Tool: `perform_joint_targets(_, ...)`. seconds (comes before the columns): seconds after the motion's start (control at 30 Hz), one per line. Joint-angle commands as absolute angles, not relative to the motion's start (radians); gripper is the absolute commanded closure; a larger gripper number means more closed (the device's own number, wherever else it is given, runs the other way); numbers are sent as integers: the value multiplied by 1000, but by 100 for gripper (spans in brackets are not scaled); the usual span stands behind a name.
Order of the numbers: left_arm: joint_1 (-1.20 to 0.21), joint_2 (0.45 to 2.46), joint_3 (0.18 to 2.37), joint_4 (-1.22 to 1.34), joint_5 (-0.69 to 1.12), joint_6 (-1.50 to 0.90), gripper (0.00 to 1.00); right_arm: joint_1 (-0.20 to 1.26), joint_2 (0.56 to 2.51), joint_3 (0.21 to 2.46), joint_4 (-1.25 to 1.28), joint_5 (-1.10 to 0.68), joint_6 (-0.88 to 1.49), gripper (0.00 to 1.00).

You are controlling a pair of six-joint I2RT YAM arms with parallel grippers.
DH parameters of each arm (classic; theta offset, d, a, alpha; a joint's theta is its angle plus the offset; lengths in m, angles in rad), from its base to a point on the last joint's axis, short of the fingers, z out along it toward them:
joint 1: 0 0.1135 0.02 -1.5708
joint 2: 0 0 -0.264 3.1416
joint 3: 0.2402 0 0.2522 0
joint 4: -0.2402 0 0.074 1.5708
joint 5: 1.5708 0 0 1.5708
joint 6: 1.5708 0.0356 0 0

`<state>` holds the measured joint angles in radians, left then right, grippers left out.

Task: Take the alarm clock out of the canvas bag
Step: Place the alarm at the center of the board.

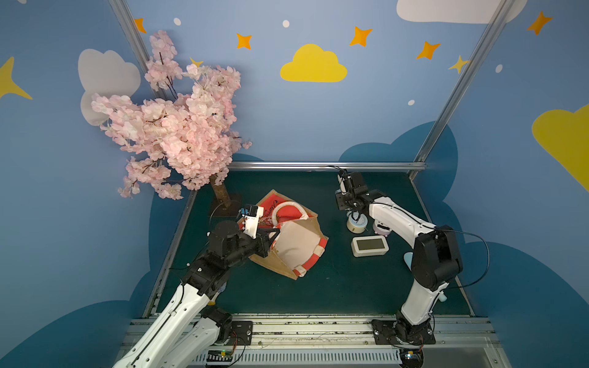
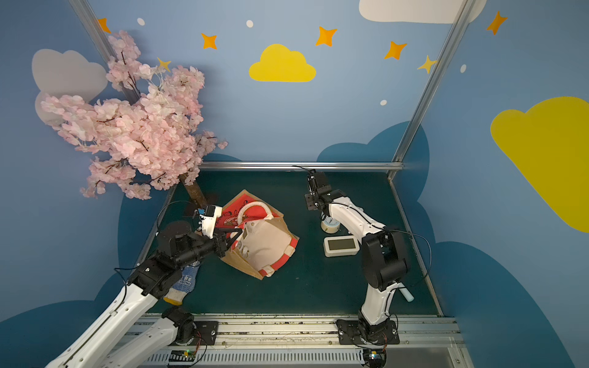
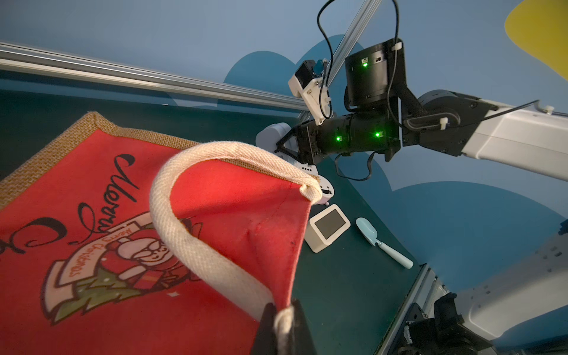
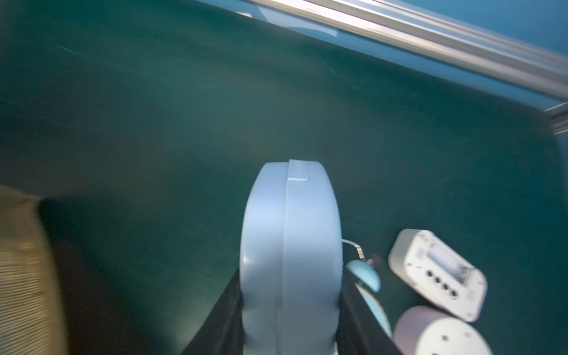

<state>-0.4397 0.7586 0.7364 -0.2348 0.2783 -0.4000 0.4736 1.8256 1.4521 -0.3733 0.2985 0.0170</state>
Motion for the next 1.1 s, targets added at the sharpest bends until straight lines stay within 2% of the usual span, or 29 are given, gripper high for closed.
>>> perform_joint_targets(0.0, -435, 749, 742, -201, 282, -390, 93, 471, 1854, 1521, -384, 383, -77, 77)
perform_joint_targets(0.23, -436, 762, 741, -185, 293, -399, 93, 539, 1982, 1629, -379, 477, -194, 77)
perform_joint_targets(0.4, -437, 738, 741, -208, 279, -395, 93, 523, 2068, 1720, -438, 514, -192, 78)
perform_joint_targets(1.07, -434, 753, 739, -184, 285, -402, 92, 556, 2153, 1701, -524, 488, -241, 74)
